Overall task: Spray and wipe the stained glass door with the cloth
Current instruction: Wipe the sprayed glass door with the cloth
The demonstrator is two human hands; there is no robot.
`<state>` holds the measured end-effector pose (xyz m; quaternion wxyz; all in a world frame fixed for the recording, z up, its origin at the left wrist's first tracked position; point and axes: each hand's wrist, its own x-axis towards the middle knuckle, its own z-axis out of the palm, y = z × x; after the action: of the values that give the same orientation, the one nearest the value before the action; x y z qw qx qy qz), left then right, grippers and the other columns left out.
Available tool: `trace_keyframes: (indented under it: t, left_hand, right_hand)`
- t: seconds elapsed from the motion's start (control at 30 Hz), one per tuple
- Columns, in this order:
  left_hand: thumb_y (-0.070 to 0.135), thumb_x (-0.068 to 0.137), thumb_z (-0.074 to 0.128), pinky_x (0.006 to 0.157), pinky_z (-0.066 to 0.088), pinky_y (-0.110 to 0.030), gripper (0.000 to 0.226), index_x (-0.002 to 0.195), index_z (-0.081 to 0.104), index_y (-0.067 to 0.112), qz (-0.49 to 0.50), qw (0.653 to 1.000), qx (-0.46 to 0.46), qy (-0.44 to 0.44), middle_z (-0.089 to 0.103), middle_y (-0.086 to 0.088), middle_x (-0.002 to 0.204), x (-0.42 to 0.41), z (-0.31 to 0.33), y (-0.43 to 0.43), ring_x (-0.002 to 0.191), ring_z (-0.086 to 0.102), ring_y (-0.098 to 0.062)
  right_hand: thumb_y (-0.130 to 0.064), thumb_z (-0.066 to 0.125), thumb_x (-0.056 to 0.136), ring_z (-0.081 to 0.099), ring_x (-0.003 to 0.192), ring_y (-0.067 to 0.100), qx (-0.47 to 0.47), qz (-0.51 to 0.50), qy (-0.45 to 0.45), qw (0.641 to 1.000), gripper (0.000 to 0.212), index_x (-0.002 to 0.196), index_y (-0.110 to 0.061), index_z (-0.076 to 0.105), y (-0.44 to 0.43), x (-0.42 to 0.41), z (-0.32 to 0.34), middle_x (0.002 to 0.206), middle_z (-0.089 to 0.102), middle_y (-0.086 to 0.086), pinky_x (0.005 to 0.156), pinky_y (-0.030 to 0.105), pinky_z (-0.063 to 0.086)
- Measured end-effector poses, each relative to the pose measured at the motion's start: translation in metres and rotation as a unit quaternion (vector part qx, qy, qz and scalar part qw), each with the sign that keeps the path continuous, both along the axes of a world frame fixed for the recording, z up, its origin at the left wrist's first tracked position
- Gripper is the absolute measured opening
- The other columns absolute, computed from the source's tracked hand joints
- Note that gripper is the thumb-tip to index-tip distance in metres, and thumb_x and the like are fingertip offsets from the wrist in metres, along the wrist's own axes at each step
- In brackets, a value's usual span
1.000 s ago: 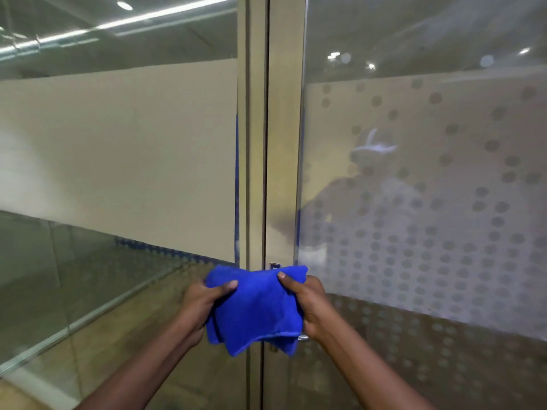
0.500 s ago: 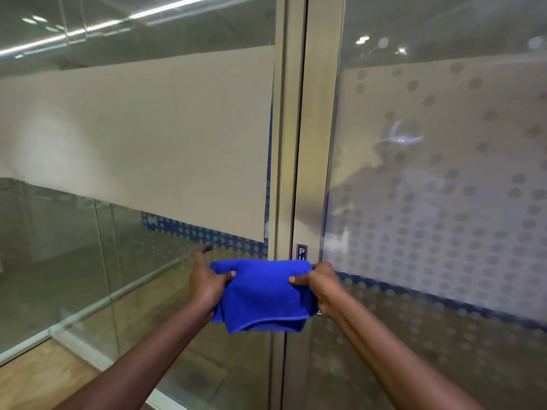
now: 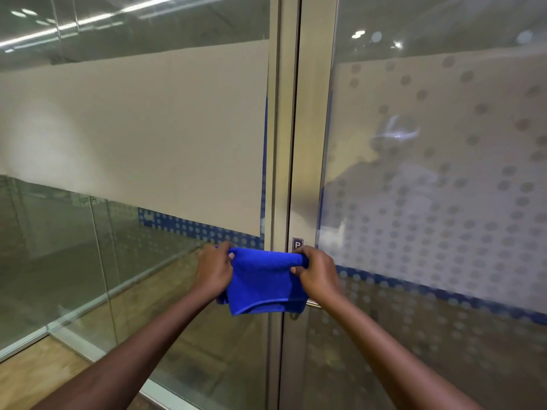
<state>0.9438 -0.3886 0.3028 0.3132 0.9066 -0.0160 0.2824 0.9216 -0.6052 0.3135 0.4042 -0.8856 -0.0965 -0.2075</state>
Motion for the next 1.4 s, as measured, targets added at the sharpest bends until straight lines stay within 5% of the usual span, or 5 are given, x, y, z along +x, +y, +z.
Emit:
trace_keyframes:
  t: [0.5, 0.7, 0.83, 1.1, 1.4]
  left_hand:
    - [0.042, 0.074, 0.023, 0.079, 0.043, -0.046, 0.051, 0.079, 0.060, 0.007, -0.042, 0.987, 0.149, 0.035, 0.060, -0.012, 0.088, -0.041, -0.034, 0.091, 0.085, 0.054, -0.032]
    - [0.054, 0.074, 0.052, 0.081, 0.046, -0.038, 0.033, 0.092, 0.069, 0.032, -0.220, 0.953, -0.195, 0.074, 0.070, 0.006, 0.093, -0.090, -0.037, 0.110, 0.091, 0.062, -0.012]
    - [0.076, 0.063, 0.066, 0.086, 0.050, -0.025, 0.085, 0.120, 0.055, 0.014, -0.291, 0.907, -0.301, 0.038, 0.071, 0.008, 0.111, -0.123, -0.008, 0.107, 0.107, 0.063, -0.010]
    - [0.032, 0.044, 0.095, 0.075, 0.054, -0.030, 0.069, 0.104, 0.068, 0.010, -0.188, 0.894, -0.406, 0.029, 0.073, -0.008, 0.100, -0.149, 0.002, 0.151, 0.092, 0.068, -0.024]
    - [0.021, 0.053, 0.090, 0.075, 0.056, -0.038, 0.054, 0.100, 0.069, 0.006, -0.017, 0.840, -0.537, -0.071, 0.071, -0.016, 0.100, -0.190, -0.011, 0.199, 0.090, 0.068, -0.031]
  right_hand:
    - [-0.014, 0.075, 0.078, 0.064, 0.075, 0.021, -0.049, 0.221, 0.117, 0.967, 0.017, 0.084, 0.000, 0.067, 0.053, -0.003, 0.055, 0.080, 0.067, 0.014, 0.066, 0.034, 0.052]
    - [-0.006, 0.072, 0.071, 0.052, 0.056, 0.014, -0.062, 0.317, 0.101, 0.941, 0.011, 0.066, -0.007, 0.062, 0.128, -0.023, 0.079, 0.060, 0.056, 0.004, 0.054, 0.029, 0.040]
    - [-0.010, 0.073, 0.067, 0.046, 0.055, 0.014, -0.095, 0.401, 0.099, 0.906, 0.021, 0.069, 0.003, 0.057, 0.176, -0.036, 0.086, 0.059, 0.049, 0.006, 0.052, 0.028, 0.035]
    - [-0.013, 0.080, 0.069, 0.053, 0.062, 0.016, -0.127, 0.510, 0.107, 0.844, 0.020, 0.070, -0.006, 0.061, 0.251, -0.029, 0.091, 0.064, 0.057, 0.008, 0.058, 0.034, 0.043]
    - [-0.040, 0.066, 0.076, 0.065, 0.077, 0.019, 0.273, 0.584, 0.402, 0.650, 0.033, 0.088, -0.009, 0.071, 0.332, 0.020, 0.014, 0.085, 0.069, 0.008, 0.074, 0.032, 0.052]
